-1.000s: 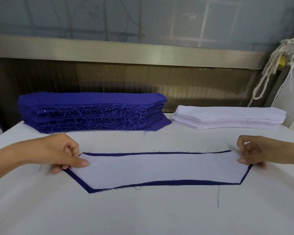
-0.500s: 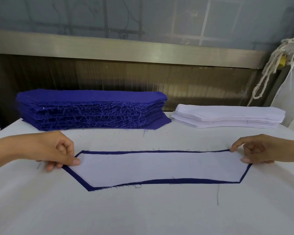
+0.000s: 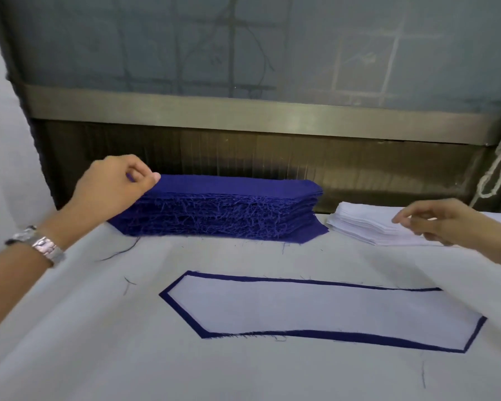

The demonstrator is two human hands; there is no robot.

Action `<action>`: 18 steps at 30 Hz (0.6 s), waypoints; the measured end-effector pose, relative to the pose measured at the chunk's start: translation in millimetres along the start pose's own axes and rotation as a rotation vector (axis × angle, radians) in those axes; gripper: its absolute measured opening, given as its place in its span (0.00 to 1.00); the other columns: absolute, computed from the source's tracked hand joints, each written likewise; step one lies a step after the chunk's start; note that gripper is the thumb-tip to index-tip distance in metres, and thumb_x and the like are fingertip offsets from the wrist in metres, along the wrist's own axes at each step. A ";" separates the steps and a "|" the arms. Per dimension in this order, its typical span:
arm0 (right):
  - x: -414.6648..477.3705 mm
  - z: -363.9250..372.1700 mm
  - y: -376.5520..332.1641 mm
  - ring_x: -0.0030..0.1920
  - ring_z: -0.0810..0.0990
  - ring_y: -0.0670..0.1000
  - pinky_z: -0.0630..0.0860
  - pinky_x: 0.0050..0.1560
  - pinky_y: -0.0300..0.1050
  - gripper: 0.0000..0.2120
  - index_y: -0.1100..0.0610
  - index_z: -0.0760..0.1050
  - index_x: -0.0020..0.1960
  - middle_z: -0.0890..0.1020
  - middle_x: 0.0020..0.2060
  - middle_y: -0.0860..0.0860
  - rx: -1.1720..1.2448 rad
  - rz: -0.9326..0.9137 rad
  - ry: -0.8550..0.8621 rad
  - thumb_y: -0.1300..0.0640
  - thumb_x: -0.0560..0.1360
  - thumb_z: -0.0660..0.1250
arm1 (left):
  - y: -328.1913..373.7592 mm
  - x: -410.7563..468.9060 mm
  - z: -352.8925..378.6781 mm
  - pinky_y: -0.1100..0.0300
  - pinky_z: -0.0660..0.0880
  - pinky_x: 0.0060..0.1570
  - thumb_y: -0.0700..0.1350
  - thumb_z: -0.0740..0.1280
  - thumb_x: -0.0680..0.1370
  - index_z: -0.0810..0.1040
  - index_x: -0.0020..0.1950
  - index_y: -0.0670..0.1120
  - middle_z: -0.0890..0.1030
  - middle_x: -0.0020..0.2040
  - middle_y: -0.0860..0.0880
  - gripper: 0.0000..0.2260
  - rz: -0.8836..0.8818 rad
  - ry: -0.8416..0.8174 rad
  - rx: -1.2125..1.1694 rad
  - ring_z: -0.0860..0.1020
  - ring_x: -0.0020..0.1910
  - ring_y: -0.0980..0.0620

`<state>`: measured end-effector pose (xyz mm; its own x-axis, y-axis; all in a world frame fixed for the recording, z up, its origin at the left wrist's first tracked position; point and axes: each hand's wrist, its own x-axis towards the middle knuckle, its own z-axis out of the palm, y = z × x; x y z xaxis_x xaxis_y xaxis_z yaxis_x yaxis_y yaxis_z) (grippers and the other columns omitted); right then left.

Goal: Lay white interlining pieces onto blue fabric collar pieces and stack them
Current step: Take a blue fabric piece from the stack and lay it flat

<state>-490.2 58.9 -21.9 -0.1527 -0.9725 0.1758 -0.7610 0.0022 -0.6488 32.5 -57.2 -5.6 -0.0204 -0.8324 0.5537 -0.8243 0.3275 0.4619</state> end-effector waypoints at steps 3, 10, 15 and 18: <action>34.1 24.8 -38.6 0.33 0.72 0.49 0.67 0.31 0.39 0.06 0.53 0.85 0.45 0.81 0.34 0.52 0.040 -0.038 0.056 0.57 0.79 0.69 | 8.4 16.1 7.4 0.49 0.78 0.47 0.51 0.68 0.80 0.81 0.52 0.50 0.81 0.46 0.52 0.06 0.077 -0.048 0.045 0.79 0.46 0.51; 110.7 85.7 -84.9 0.47 0.77 0.49 0.72 0.50 0.47 0.03 0.54 0.80 0.49 0.81 0.45 0.49 0.104 -0.003 0.138 0.56 0.80 0.68 | 11.0 48.1 22.2 0.44 0.77 0.59 0.48 0.67 0.80 0.82 0.60 0.48 0.82 0.58 0.47 0.10 0.060 -0.291 0.166 0.79 0.55 0.48; 136.9 102.4 -91.9 0.48 0.76 0.50 0.71 0.54 0.48 0.09 0.59 0.82 0.55 0.80 0.45 0.50 0.103 0.044 0.186 0.55 0.79 0.69 | 2.8 57.5 27.7 0.46 0.76 0.59 0.48 0.69 0.79 0.83 0.58 0.48 0.82 0.58 0.48 0.09 0.052 -0.332 0.206 0.78 0.56 0.48; 141.6 104.1 -94.3 0.44 0.77 0.47 0.71 0.52 0.47 0.04 0.57 0.82 0.45 0.82 0.44 0.52 0.090 0.054 0.194 0.57 0.78 0.72 | -2.6 59.8 29.2 0.46 0.76 0.59 0.50 0.69 0.79 0.83 0.57 0.49 0.82 0.58 0.49 0.09 0.059 -0.340 0.213 0.77 0.56 0.49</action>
<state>-374.5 -103.2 -12.9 -0.3167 -0.9084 0.2729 -0.6903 0.0235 -0.7231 16.9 -120.9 6.1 -0.2276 -0.9272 0.2976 -0.9142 0.3087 0.2624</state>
